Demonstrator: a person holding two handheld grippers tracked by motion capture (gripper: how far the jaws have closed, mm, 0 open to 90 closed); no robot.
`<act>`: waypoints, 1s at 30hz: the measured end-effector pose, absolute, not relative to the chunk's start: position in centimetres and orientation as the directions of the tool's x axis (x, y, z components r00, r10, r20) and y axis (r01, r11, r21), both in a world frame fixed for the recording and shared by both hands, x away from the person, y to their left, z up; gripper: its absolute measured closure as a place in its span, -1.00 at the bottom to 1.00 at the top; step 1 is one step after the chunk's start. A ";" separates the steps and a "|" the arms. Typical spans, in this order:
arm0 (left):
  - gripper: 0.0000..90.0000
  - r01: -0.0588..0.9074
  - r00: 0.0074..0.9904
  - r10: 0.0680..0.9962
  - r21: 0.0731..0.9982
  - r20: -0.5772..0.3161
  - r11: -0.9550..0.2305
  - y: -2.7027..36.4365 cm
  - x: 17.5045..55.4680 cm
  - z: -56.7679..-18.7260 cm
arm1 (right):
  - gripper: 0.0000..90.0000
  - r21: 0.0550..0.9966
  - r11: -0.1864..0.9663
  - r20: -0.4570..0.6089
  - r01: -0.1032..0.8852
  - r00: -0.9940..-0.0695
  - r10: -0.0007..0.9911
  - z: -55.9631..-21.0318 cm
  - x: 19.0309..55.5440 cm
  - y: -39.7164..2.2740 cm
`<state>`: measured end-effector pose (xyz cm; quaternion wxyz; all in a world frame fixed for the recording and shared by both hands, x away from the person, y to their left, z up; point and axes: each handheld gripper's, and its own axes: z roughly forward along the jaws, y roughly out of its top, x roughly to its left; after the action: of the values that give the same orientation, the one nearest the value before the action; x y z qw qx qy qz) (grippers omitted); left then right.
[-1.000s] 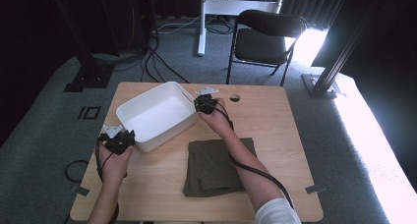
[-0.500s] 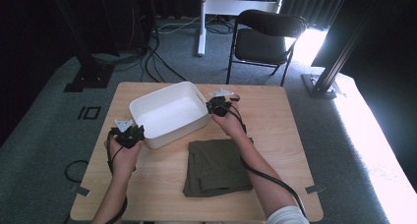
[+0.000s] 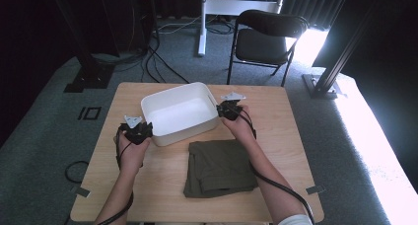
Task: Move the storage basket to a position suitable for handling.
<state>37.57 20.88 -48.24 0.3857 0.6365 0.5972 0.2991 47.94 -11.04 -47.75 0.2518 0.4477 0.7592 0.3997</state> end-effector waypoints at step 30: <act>0.72 0.508 0.231 0.972 0.857 -0.044 -0.082 15.5 40.5 -48.5 | 0.85 0.825 0.195 0.022 0.531 -0.374 0.927 -47.7 45.7 -18.0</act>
<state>40.48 15.50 -48.52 0.3986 0.6757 0.5478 0.2907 45.71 -18.02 -47.65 0.2529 0.4990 0.7303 0.3921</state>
